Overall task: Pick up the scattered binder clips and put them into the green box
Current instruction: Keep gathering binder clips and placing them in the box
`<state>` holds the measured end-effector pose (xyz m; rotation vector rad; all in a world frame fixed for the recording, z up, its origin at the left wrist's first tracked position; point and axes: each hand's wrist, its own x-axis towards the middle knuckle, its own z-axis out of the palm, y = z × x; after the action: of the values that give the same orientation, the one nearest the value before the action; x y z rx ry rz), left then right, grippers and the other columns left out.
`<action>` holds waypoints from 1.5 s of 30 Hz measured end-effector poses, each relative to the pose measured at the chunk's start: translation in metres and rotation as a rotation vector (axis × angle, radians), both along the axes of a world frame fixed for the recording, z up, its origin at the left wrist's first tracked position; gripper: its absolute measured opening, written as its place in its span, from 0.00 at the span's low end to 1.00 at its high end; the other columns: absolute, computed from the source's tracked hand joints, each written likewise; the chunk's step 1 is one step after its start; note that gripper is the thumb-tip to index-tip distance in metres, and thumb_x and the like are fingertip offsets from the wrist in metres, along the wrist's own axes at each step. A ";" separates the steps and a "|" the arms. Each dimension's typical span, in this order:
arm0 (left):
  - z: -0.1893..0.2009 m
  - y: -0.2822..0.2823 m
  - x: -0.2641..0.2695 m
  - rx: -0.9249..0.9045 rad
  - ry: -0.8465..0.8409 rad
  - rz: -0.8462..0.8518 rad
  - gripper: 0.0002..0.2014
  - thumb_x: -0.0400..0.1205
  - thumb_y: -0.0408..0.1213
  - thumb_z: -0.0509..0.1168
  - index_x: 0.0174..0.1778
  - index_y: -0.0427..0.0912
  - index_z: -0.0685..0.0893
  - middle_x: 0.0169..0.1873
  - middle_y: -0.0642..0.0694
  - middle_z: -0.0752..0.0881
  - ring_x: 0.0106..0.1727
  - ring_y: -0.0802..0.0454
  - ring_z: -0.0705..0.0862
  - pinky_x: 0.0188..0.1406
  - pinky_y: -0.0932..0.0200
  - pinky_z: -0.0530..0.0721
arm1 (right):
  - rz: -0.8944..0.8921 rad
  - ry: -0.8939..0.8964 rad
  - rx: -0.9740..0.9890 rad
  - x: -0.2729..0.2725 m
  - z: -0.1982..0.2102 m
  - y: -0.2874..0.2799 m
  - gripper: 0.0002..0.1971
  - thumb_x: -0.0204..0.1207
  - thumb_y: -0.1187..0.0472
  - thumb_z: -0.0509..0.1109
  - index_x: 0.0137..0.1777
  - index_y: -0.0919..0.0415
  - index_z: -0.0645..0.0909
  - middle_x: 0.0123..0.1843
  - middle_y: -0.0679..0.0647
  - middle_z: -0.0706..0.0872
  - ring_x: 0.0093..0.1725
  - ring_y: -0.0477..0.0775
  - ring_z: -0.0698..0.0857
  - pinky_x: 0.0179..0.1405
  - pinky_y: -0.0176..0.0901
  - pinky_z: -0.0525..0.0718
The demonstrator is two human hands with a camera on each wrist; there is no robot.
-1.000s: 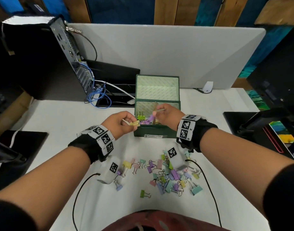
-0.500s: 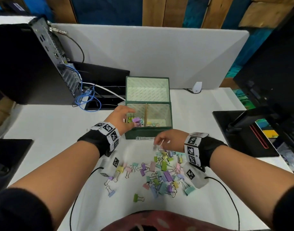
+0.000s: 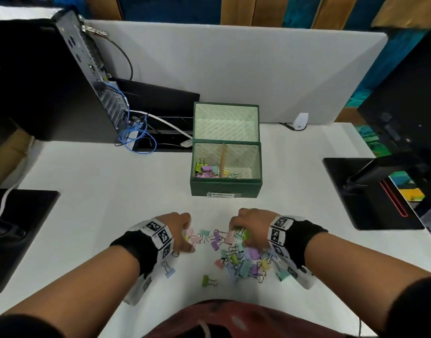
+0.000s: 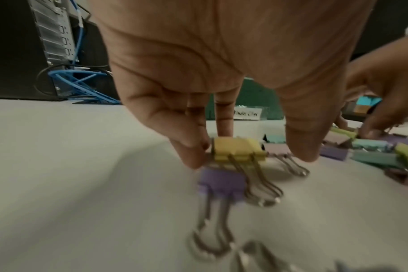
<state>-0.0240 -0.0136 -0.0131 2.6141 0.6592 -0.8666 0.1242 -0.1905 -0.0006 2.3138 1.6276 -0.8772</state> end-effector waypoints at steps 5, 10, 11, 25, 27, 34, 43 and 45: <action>-0.007 -0.005 -0.001 -0.018 -0.081 0.019 0.20 0.68 0.51 0.72 0.45 0.50 0.68 0.45 0.51 0.76 0.48 0.47 0.82 0.46 0.54 0.80 | -0.042 0.038 0.039 0.000 -0.001 0.000 0.29 0.67 0.64 0.72 0.68 0.50 0.69 0.63 0.56 0.78 0.63 0.59 0.78 0.61 0.52 0.80; -0.007 -0.002 -0.004 -0.095 -0.139 0.081 0.18 0.69 0.45 0.73 0.49 0.49 0.72 0.48 0.50 0.76 0.42 0.50 0.79 0.38 0.58 0.78 | -0.064 0.087 0.115 0.002 0.006 0.005 0.24 0.69 0.59 0.71 0.66 0.48 0.74 0.61 0.56 0.78 0.63 0.57 0.75 0.60 0.49 0.78; -0.006 -0.001 -0.004 -0.117 -0.161 0.114 0.19 0.70 0.44 0.73 0.52 0.48 0.74 0.48 0.50 0.75 0.37 0.52 0.79 0.34 0.61 0.77 | -0.049 0.080 0.121 0.000 0.006 0.008 0.23 0.70 0.58 0.70 0.66 0.48 0.75 0.60 0.56 0.78 0.63 0.58 0.75 0.60 0.49 0.78; 0.008 0.027 -0.018 -0.283 -0.494 0.448 0.13 0.70 0.41 0.75 0.36 0.59 0.75 0.40 0.54 0.76 0.35 0.56 0.76 0.36 0.64 0.73 | 0.034 0.007 0.021 -0.017 -0.011 0.027 0.27 0.71 0.49 0.72 0.67 0.58 0.73 0.62 0.59 0.74 0.58 0.63 0.81 0.54 0.49 0.82; 0.006 0.029 -0.020 -0.291 -0.503 0.460 0.13 0.70 0.40 0.74 0.35 0.59 0.75 0.39 0.54 0.75 0.35 0.57 0.76 0.36 0.64 0.73 | 0.039 0.003 0.028 -0.019 -0.012 0.029 0.26 0.71 0.49 0.72 0.67 0.57 0.73 0.62 0.59 0.74 0.58 0.62 0.81 0.53 0.49 0.82; 0.002 0.029 -0.021 -0.298 -0.515 0.472 0.13 0.70 0.39 0.74 0.35 0.58 0.75 0.38 0.56 0.74 0.35 0.58 0.75 0.36 0.66 0.73 | 0.084 -0.037 0.037 -0.022 -0.009 0.034 0.21 0.74 0.52 0.69 0.64 0.60 0.77 0.61 0.61 0.76 0.57 0.64 0.81 0.54 0.52 0.82; 0.002 0.031 -0.019 -0.297 -0.501 0.455 0.13 0.71 0.40 0.74 0.35 0.59 0.75 0.40 0.55 0.75 0.34 0.58 0.75 0.37 0.65 0.73 | 0.083 -0.013 0.035 -0.021 -0.004 0.040 0.16 0.71 0.56 0.70 0.58 0.60 0.80 0.57 0.61 0.78 0.55 0.64 0.81 0.49 0.47 0.80; 0.003 0.032 -0.020 -0.301 -0.502 0.452 0.12 0.71 0.40 0.73 0.35 0.58 0.76 0.39 0.56 0.75 0.34 0.58 0.76 0.37 0.65 0.73 | 0.030 0.030 0.012 -0.016 0.005 0.042 0.17 0.71 0.55 0.72 0.58 0.58 0.81 0.57 0.59 0.80 0.55 0.61 0.81 0.48 0.43 0.76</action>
<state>-0.0437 0.0186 -0.0097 2.1518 0.8426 -0.1462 0.1086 -0.1487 0.0039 2.2888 1.6790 -0.9021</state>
